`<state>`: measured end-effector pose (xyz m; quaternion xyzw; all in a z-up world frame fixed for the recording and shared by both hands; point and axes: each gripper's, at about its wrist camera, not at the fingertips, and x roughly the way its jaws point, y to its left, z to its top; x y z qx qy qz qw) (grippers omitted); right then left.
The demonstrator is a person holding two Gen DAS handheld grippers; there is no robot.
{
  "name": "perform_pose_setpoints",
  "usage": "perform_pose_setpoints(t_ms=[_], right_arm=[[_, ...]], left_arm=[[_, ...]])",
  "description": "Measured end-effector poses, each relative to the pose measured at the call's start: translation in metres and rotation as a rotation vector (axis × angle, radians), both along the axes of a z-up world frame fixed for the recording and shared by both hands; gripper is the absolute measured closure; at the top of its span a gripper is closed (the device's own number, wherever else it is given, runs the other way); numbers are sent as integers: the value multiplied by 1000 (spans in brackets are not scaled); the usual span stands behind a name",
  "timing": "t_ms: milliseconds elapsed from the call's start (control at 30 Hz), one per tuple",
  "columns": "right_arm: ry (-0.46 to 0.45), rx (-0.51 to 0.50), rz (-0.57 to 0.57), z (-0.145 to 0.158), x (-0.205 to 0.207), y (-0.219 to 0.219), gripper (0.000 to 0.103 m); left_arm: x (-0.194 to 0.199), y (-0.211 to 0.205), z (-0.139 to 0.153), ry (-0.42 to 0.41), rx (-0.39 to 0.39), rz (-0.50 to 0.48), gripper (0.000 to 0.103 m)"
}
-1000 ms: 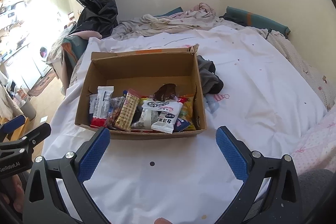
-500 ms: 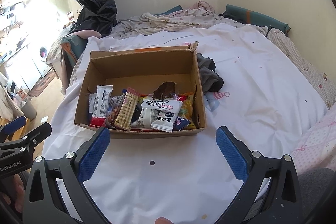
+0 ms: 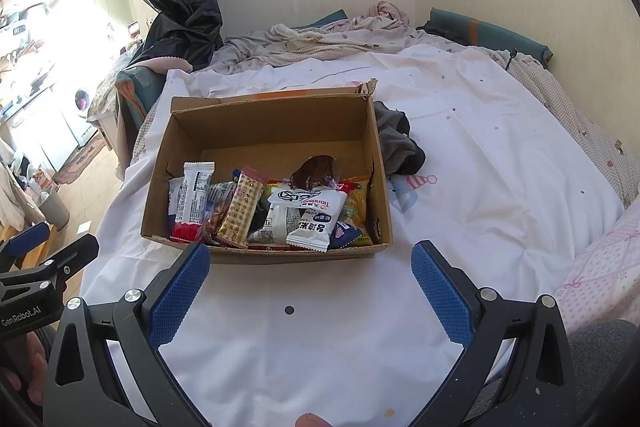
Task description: Organize snacks
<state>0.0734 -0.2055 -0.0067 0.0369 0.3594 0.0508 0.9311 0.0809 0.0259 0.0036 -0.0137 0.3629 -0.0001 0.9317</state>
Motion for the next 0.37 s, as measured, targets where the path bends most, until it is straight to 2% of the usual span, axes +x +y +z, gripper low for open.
perform_pose_setpoints(t_ms=[367], right_arm=[[-1, -2, -2, 0, 0, 1, 0]], left_arm=[[1, 1, -3, 11, -9, 3, 0]])
